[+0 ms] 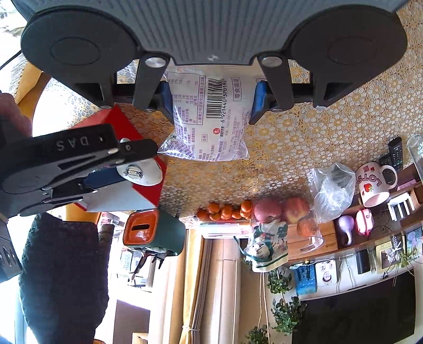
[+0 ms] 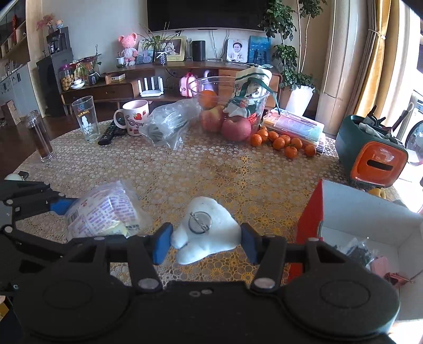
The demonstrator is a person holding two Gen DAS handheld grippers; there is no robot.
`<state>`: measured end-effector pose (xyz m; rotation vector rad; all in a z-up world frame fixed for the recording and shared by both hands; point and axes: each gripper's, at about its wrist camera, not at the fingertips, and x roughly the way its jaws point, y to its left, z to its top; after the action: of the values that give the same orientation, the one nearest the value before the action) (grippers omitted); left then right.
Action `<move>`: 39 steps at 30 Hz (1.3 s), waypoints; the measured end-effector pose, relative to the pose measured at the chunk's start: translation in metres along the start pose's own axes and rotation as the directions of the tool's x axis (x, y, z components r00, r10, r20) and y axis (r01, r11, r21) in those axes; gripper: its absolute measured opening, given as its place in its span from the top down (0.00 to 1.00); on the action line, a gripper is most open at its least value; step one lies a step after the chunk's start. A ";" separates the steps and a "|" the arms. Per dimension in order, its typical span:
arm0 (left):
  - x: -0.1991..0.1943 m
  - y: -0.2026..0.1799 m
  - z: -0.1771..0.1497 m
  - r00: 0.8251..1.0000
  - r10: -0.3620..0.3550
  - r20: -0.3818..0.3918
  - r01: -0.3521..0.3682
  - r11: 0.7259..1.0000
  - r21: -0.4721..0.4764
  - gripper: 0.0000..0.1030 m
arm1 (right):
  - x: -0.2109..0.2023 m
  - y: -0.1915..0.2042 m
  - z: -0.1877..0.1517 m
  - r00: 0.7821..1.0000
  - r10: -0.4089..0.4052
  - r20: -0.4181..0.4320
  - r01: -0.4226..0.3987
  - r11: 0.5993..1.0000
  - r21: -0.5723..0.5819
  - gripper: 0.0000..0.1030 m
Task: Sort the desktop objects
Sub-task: 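Carry snack bag with left gripper while right gripper carries tooth figurine over red box, then lower snack bag and tooth figurine into the box and open both grippers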
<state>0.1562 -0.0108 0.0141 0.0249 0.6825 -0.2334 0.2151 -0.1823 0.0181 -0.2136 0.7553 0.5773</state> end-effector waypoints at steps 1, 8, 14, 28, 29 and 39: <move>-0.003 -0.005 0.001 1.000 -0.004 0.000 0.004 1.000 0.001 0.47 | -0.007 -0.001 -0.003 1.000 0.003 0.005 -0.003 1.000 0.001 0.47; -0.014 -0.042 0.004 0.999 -0.033 0.002 0.033 0.999 0.042 0.47 | -0.048 -0.018 -0.021 0.999 0.004 0.037 -0.005 1.000 0.025 0.47; -0.010 -0.080 0.011 0.998 -0.059 0.000 0.059 0.995 0.085 0.47 | -0.076 -0.047 -0.037 0.998 -0.041 0.056 0.037 0.998 0.059 0.47; 0.032 -0.164 0.039 0.991 -0.130 -0.030 0.133 0.974 0.185 0.47 | -0.104 -0.136 -0.069 0.984 -0.170 0.061 0.157 0.972 0.174 0.47; 0.037 -0.169 0.041 0.991 -0.132 -0.033 0.136 0.972 0.192 0.47 | -0.103 -0.143 -0.070 0.982 -0.178 0.060 0.165 0.969 0.182 0.47; 0.081 -0.207 0.063 0.989 -0.136 -0.050 0.144 0.955 0.259 0.47 | -0.085 -0.199 -0.074 0.967 -0.254 0.033 0.241 0.943 0.229 0.47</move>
<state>0.2106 -0.2349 0.0232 0.2352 0.6816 -0.4602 0.2343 -0.4099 0.0203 -0.0794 0.7143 0.2554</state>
